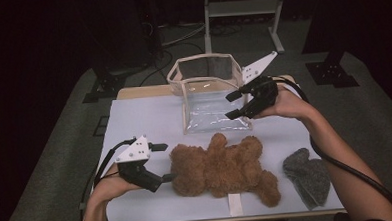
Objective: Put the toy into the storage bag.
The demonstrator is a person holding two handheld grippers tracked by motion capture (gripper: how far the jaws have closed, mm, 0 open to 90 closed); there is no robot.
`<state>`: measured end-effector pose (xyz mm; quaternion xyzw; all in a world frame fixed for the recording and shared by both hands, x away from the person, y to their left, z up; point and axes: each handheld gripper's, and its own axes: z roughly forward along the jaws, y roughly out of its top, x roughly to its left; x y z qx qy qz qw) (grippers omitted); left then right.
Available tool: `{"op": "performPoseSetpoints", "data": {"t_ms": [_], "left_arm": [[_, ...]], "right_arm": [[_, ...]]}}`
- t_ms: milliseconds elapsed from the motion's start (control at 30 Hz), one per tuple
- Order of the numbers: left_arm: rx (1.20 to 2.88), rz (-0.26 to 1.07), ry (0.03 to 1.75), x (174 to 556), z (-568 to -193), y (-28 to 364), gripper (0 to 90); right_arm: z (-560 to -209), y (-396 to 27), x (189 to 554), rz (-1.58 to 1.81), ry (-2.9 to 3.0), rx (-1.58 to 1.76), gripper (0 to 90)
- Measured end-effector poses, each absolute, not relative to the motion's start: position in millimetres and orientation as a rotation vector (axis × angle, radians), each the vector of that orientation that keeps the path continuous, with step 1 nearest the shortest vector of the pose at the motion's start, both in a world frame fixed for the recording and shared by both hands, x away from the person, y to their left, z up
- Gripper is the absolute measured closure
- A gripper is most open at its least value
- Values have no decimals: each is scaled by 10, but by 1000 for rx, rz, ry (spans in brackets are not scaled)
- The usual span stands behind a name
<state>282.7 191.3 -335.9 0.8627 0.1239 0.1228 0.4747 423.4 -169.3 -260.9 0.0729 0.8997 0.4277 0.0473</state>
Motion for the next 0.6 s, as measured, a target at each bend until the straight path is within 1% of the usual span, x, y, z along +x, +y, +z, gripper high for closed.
{"op": "performPoseSetpoints", "data": {"t_ms": [600], "left_arm": [[2111, 308, 301, 2793, -3317, 1967, 97]], "right_arm": [[-2443, -1502, 4697, 1159, 2778, 252, 338]]}}
